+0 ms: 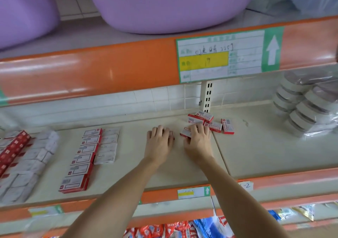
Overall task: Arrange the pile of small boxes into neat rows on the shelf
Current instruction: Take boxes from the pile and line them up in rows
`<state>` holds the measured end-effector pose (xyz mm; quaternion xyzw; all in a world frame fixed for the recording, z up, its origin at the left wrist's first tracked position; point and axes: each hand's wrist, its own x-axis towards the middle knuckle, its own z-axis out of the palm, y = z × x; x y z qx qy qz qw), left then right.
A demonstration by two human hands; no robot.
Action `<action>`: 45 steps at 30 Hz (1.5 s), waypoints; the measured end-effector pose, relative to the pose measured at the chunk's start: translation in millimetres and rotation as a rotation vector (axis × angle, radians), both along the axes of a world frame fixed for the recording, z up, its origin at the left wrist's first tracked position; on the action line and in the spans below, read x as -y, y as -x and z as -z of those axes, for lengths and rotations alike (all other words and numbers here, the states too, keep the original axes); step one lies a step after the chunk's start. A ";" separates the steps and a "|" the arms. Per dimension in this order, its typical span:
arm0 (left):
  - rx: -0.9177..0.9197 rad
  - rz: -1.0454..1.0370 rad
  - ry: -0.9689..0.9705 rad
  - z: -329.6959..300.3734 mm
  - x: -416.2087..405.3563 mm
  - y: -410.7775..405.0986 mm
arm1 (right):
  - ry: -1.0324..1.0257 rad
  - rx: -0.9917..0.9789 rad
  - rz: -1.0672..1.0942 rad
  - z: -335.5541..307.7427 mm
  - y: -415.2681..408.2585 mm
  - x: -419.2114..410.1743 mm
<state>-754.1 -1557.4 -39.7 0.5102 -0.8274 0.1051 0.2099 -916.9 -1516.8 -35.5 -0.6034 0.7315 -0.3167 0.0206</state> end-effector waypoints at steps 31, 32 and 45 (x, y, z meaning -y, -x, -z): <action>-0.288 0.157 -0.373 -2.6 -2.6 -7.2 | 0.009 0.113 -0.125 5.6 6.4 2.6; -0.322 0.145 -0.376 -2.3 -2.8 -7.2 | 0.016 0.172 -0.146 3.8 6.8 1.7; -0.408 0.092 -0.386 -1.2 -0.1 -4.8 | 0.041 0.406 -0.130 3.1 10.3 4.4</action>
